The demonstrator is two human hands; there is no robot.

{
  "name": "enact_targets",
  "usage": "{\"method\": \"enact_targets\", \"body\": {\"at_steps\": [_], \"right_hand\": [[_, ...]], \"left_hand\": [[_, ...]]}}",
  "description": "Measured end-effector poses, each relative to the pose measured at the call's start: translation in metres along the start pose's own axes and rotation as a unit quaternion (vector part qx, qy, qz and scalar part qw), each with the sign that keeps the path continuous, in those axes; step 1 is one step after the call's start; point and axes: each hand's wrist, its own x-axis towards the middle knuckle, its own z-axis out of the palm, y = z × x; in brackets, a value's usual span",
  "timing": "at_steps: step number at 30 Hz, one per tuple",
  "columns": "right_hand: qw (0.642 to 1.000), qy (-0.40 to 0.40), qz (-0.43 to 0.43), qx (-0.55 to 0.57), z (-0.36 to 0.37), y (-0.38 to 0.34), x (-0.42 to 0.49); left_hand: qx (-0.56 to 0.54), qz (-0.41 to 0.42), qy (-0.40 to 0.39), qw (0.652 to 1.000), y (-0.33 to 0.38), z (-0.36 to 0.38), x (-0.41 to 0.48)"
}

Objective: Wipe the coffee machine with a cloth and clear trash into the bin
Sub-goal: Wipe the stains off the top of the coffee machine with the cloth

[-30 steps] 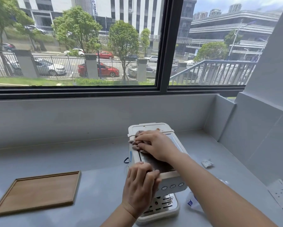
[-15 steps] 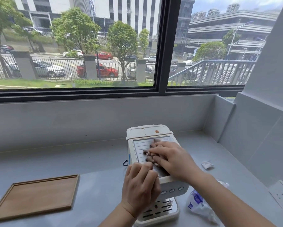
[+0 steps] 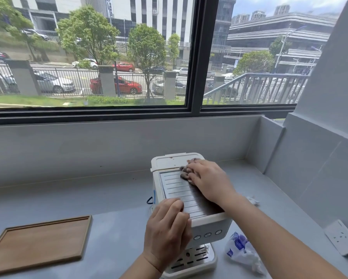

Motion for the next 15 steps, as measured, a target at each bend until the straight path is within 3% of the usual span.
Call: {"method": "enact_targets", "body": {"at_steps": [2, 4, 10, 15], "right_hand": [[0.997, 0.004, 0.072, -0.013, -0.001, 0.001, 0.02], [0.996, -0.001, 0.086, -0.018, 0.002, -0.005, 0.027], [0.999, 0.008, -0.051, 0.012, -0.001, -0.001, -0.011], [0.996, 0.011, 0.075, -0.038, 0.002, 0.0, 0.033]], "left_hand": [[-0.004, -0.001, 0.001, 1.0, 0.0, -0.002, 0.0], [0.0, -0.002, 0.002, 1.0, 0.0, -0.002, 0.0], [-0.002, -0.003, 0.011, 1.0, -0.002, 0.001, -0.001], [-0.002, 0.001, 0.017, 1.0, -0.002, -0.001, 0.0]]}}
